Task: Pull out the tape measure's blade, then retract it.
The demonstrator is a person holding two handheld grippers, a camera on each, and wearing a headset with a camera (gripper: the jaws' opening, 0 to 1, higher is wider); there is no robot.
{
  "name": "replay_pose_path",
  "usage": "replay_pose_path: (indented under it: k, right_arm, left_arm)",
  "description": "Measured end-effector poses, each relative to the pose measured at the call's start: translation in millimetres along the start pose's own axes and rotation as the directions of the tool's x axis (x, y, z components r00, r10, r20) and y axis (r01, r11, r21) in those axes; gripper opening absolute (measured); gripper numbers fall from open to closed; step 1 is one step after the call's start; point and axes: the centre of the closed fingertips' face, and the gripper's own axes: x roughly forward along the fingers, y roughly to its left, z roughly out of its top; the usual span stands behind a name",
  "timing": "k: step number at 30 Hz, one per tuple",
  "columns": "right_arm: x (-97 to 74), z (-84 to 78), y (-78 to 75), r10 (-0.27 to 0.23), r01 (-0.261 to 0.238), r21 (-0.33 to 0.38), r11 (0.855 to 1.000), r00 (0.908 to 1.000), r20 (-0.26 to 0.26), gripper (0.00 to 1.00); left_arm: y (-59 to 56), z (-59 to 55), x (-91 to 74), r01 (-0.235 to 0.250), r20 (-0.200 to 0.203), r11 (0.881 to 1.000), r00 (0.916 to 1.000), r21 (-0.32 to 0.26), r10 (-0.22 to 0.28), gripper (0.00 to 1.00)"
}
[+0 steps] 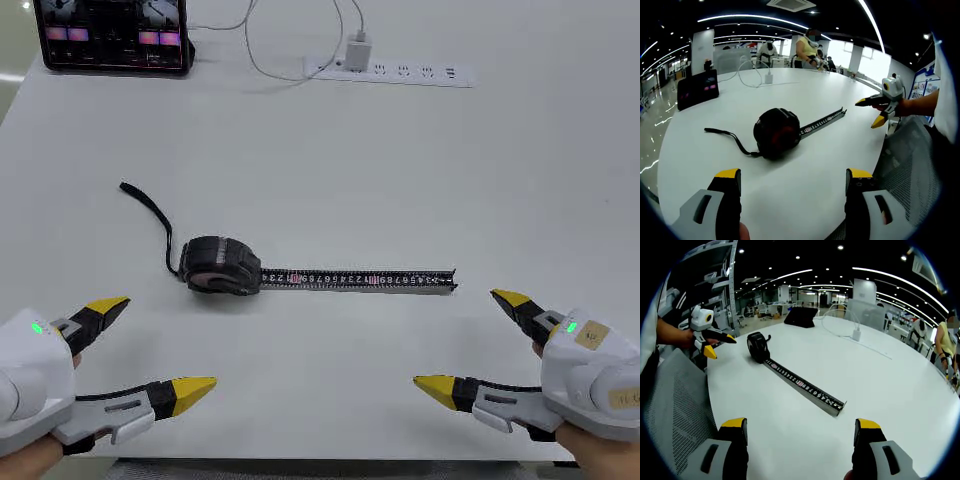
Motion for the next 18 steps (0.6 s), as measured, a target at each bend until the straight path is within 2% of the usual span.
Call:
replay_pose_path:
  k: [18]
  right_arm:
    - [-0.6, 0.8, 0.5, 0.001, -0.001, -0.003, 1.0, 1.0, -0.001, 0.86]
  left_arm:
    - [-0.2, 1.9, 0.0, -0.002, 0.006, 1.0, 1.0, -0.007, 0.002, 0.84]
